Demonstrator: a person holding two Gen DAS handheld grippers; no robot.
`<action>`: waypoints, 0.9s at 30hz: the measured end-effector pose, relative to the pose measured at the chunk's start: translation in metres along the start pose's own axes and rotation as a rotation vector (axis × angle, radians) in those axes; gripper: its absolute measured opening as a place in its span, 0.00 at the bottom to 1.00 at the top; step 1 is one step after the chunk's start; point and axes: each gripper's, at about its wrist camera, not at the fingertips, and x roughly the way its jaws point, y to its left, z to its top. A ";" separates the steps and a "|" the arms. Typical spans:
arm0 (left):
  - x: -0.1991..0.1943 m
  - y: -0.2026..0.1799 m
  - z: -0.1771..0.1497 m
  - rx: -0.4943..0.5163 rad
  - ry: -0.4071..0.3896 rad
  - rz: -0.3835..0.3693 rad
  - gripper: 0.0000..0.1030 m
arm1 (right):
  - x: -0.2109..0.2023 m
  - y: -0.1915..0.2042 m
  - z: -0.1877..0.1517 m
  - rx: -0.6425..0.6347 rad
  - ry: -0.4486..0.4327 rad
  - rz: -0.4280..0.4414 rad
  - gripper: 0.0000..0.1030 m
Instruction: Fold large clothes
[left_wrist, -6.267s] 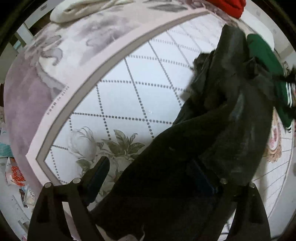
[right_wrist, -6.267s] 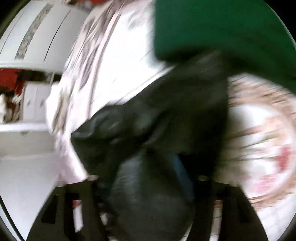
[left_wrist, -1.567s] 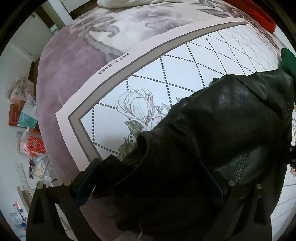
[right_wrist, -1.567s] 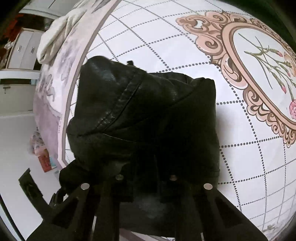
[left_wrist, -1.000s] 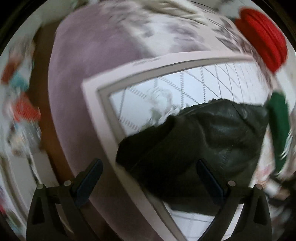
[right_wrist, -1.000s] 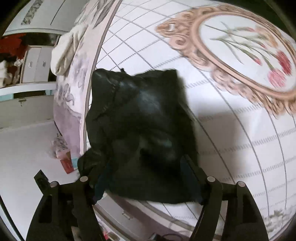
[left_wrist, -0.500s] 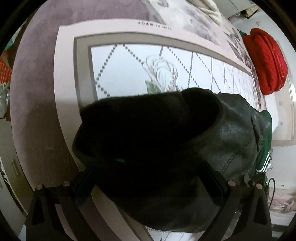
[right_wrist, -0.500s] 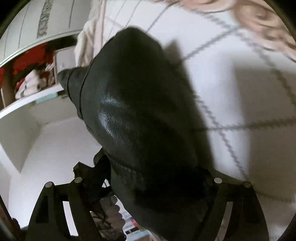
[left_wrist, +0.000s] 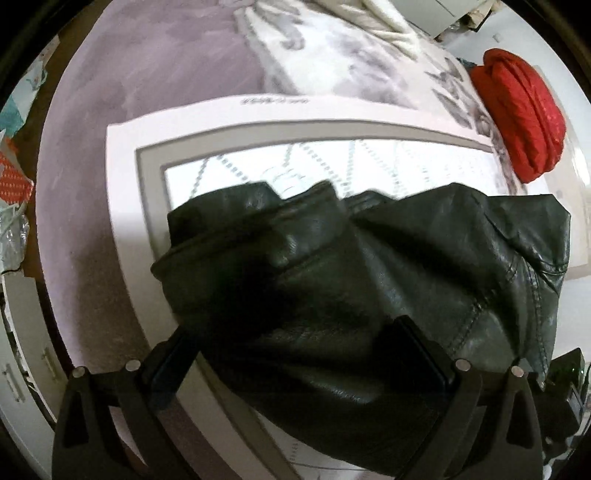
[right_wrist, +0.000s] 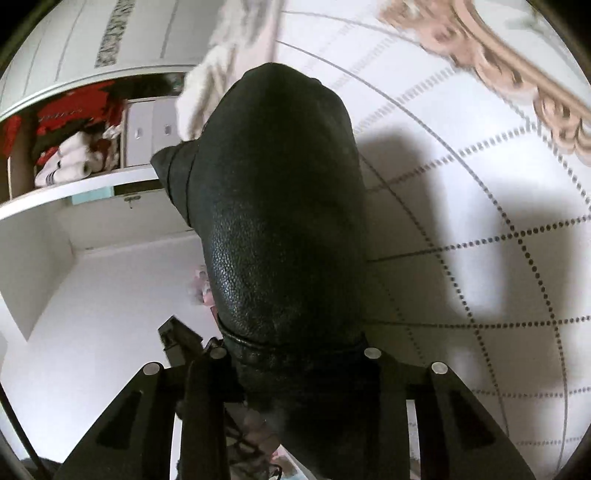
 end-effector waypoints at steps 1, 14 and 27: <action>-0.003 -0.007 0.002 0.008 -0.004 -0.007 1.00 | -0.009 0.003 -0.003 -0.013 -0.003 0.001 0.34; 0.012 -0.221 0.056 0.218 -0.033 -0.184 1.00 | -0.179 0.038 0.076 -0.007 -0.218 0.028 0.33; 0.141 -0.519 0.079 0.577 -0.028 -0.275 1.00 | -0.411 -0.063 0.257 0.063 -0.454 0.144 0.33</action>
